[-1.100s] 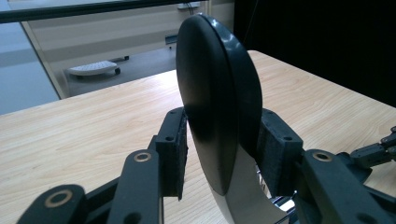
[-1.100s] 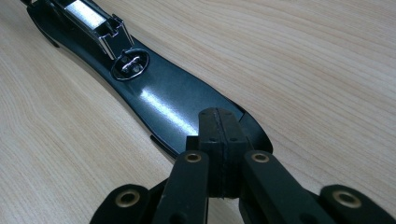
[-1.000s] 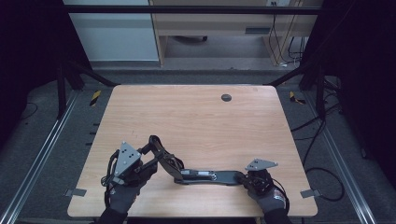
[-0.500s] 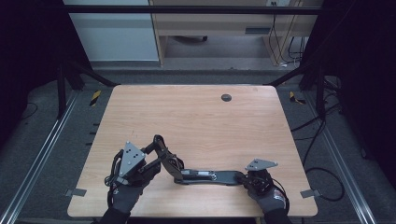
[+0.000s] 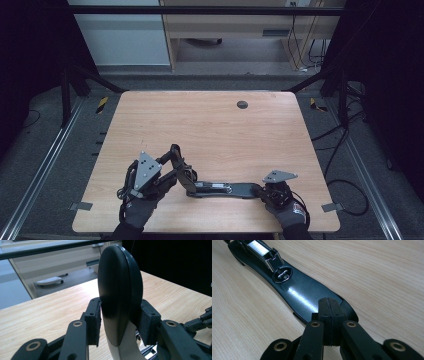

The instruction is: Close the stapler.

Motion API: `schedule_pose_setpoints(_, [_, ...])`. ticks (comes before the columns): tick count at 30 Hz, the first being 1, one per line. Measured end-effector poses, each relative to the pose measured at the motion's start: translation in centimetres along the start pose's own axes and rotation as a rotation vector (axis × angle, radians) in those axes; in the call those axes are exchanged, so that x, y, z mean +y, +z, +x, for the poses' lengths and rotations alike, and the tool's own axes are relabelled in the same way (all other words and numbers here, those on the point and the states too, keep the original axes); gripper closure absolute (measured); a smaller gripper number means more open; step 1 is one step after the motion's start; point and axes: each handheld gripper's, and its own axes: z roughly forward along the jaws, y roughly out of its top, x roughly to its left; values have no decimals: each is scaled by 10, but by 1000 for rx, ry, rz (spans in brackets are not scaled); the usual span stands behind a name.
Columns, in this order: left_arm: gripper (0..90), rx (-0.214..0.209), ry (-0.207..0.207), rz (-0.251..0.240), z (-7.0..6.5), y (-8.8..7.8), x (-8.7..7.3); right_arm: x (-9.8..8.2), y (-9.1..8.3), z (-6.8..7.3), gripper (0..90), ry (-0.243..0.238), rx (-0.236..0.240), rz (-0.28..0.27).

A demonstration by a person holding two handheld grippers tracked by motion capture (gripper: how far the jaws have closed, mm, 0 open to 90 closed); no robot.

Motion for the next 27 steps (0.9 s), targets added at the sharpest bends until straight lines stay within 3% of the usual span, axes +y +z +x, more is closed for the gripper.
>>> schedule_pose_setpoints(5, [581,0,2,2,-2,1,1,0,0,0,900,3,3,0])
schedule_pose_setpoints(18, [582,11,52,-8,-10,6,4,0,0,0,900,3,3,1])
schedule_pose_setpoints(20, [582,7,39,-1,-12,6,4,0,0,0,900,4,3,1])
schedule_pose_setpoints(27, [582,8,56,0,-15,7,5,0,0,0,900,7,5,2])
